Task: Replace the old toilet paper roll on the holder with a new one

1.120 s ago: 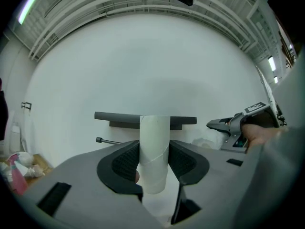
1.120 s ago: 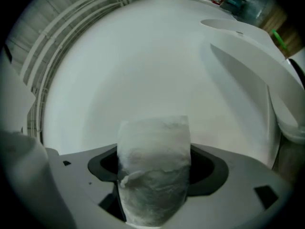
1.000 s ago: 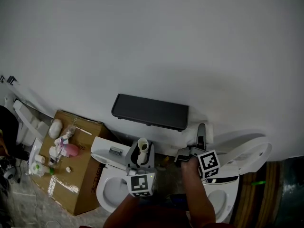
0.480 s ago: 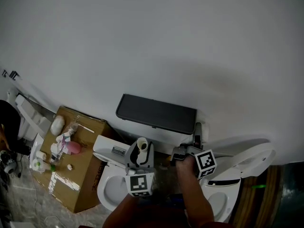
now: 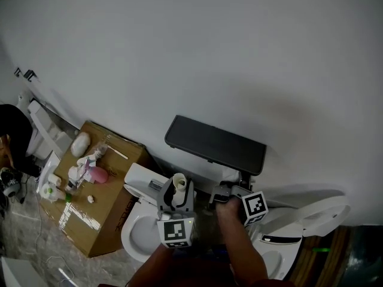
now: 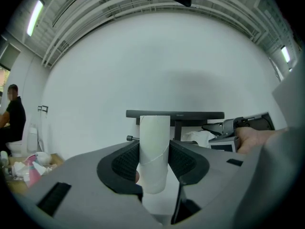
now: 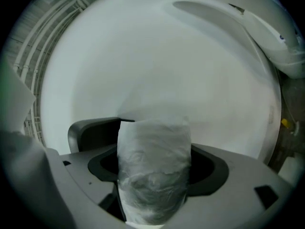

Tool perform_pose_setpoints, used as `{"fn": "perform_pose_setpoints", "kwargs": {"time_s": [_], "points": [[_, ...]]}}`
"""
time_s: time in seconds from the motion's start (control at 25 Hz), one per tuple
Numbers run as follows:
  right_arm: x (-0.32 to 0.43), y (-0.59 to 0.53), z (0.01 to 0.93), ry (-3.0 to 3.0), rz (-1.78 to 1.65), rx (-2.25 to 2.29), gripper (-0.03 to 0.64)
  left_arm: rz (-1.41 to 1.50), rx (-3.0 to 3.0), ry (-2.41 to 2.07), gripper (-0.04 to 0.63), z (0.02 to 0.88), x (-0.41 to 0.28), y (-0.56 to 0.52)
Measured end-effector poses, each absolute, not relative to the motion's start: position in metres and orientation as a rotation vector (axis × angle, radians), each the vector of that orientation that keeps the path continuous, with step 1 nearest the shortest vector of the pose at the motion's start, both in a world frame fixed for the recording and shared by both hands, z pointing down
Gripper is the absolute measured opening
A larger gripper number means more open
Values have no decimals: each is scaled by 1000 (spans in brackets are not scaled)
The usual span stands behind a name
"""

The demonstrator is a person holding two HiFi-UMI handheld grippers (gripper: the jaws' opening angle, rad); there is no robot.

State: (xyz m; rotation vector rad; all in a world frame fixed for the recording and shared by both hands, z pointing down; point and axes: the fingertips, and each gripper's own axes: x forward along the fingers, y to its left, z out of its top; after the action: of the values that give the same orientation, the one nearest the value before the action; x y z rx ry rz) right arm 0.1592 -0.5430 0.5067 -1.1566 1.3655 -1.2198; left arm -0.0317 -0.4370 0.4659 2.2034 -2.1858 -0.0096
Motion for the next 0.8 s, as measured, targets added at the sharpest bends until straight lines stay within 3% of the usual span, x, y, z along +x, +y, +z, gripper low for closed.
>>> {"fn": "perform_pose_setpoints", "kwargs": {"time_s": [0.8], "points": [[114,-534,509,1516,-1253,-1018,379,2,2114,-2261,189,470,-58,-420]]}}
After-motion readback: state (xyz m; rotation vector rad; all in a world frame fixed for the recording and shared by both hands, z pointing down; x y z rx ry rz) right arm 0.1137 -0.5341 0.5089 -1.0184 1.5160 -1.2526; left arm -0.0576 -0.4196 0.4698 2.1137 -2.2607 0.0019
